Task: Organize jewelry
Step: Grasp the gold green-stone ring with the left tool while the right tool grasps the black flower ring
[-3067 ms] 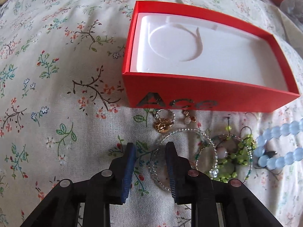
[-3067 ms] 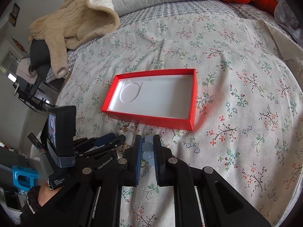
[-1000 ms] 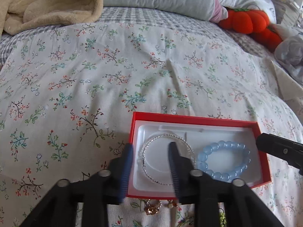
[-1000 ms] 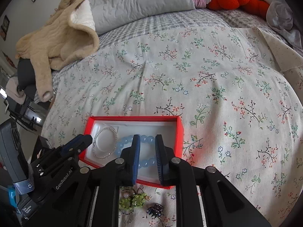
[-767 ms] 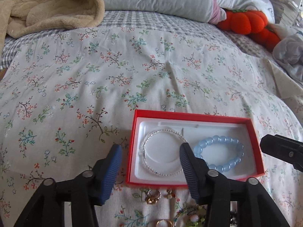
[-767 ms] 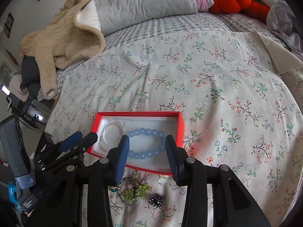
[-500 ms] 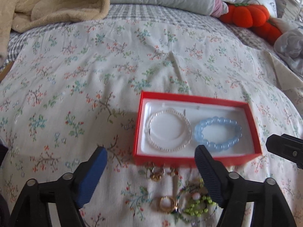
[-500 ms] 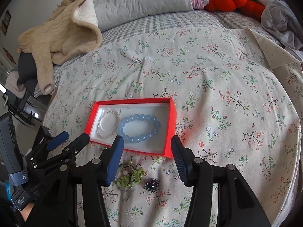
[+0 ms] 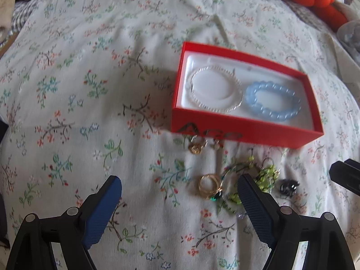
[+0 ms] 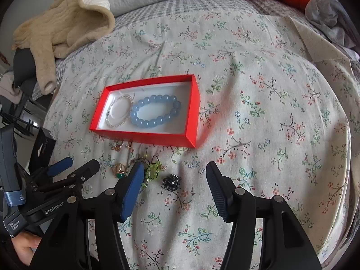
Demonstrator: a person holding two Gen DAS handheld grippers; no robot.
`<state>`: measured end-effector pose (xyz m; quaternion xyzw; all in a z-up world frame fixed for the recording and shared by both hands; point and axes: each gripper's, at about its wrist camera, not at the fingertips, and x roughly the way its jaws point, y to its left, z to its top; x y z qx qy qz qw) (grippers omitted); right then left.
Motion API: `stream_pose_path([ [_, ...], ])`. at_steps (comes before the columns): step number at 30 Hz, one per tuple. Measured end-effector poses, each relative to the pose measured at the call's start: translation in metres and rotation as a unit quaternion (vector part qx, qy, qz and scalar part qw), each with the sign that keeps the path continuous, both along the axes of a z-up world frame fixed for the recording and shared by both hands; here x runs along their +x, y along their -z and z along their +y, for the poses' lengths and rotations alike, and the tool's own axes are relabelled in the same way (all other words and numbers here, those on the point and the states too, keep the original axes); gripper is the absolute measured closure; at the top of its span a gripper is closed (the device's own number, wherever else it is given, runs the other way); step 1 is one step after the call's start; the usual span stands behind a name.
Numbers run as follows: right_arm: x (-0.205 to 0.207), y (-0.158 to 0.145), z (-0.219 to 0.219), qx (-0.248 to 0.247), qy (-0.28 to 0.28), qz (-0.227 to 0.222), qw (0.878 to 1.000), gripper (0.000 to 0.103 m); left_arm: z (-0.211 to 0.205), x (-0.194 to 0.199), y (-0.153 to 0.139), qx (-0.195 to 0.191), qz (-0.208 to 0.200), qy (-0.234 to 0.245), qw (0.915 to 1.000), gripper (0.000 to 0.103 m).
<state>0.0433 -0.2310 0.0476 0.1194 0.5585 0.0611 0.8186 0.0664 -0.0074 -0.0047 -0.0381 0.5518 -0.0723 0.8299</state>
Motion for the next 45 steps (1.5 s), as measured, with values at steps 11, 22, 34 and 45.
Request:
stream_pose_path([
  [11, 0.002, 0.031, -0.007, -0.014, 0.014, 0.057, 0.998, 0.041, -0.009, 0.002, 0.031, -0.037, 0.064, -0.016, 0.9972, 0.017],
  [22, 0.005, 0.035, -0.015, -0.013, 0.023, 0.064, 0.998, 0.041, -0.026, 0.011, 0.042, -0.063, 0.073, -0.028, 0.9949, 0.067],
  [34, 0.008, 0.039, -0.010, -0.014, 0.018, 0.069, 0.997, 0.041, -0.019, 0.011, 0.032, -0.045, 0.045, -0.016, 0.9978, 0.077],
  [45, 0.019, 0.057, 0.014, 0.013, -0.001, 0.091, 0.996, 0.055, 0.018, -0.001, 0.026, -0.044, 0.036, -0.015, 0.9983, 0.077],
])
